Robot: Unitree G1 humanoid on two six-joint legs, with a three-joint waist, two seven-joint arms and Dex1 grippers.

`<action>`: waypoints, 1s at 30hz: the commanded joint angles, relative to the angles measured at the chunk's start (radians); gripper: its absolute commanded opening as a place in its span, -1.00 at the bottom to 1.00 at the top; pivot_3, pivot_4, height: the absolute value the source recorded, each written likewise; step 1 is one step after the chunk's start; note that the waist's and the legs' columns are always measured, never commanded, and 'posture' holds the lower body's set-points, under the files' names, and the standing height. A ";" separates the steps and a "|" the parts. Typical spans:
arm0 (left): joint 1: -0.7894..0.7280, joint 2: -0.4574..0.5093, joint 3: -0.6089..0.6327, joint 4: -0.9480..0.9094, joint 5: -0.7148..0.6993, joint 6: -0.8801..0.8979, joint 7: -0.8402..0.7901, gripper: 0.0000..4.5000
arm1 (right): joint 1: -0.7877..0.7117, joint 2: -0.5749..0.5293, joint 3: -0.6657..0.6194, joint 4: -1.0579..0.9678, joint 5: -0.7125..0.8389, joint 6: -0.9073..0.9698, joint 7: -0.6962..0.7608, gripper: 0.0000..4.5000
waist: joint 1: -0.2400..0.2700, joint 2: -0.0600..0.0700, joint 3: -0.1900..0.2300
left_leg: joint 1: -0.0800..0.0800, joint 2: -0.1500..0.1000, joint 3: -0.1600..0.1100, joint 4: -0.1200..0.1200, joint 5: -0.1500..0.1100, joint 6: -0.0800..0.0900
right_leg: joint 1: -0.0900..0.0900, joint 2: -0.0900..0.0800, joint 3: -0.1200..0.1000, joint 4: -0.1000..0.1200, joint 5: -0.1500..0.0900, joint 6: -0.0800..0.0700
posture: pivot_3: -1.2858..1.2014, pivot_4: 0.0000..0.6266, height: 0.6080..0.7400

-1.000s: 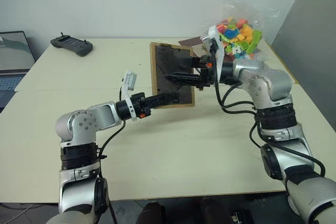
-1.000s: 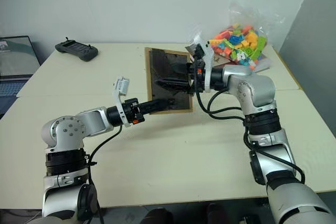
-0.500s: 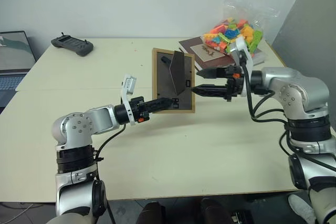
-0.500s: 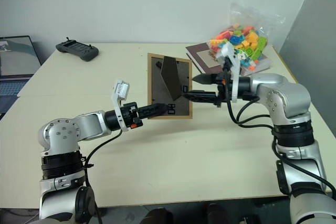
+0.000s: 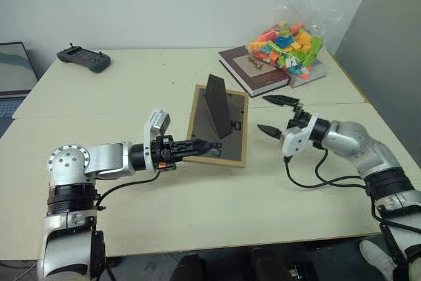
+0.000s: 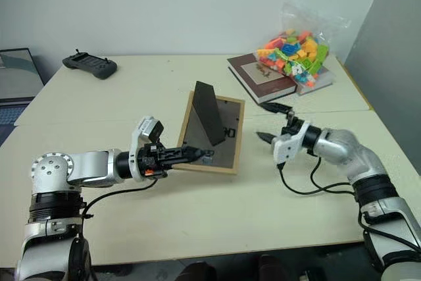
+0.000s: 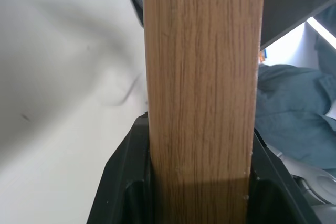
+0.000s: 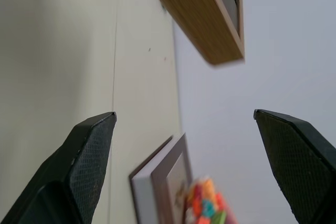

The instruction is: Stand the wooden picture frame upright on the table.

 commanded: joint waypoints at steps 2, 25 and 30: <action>0.029 0.004 -0.032 -0.105 -0.108 -0.085 0.026 -0.43 | -0.091 0.032 0.018 0.028 -0.203 -0.061 -0.311 0.98 | 0.003 0.000 0.000 | 0.000 0.000 0.000 0.000 0.000 0.000 | 0.000 0.000 0.000 0.000 0.000 0.000 | 0.03 -0.52 1.00; 0.099 0.054 -0.098 -0.254 -0.108 -0.191 0.009 -0.09 | -0.187 0.041 0.113 0.049 -0.270 -0.175 -0.501 -0.31 | 0.003 0.000 0.000 | 0.000 -0.001 0.000 0.000 0.000 0.000 | 0.002 0.000 0.000 -0.001 0.000 0.000 | 0.03 -0.52 1.00; 0.059 0.120 -0.081 -0.269 -0.065 -0.240 0.021 0.39 | -0.186 0.035 0.108 0.128 -0.129 -0.182 -0.395 -0.41 | 0.003 0.000 0.000 | 0.001 -0.001 0.000 0.000 0.000 0.000 | 0.002 0.000 0.000 -0.001 0.000 0.000 | 0.03 -0.52 1.00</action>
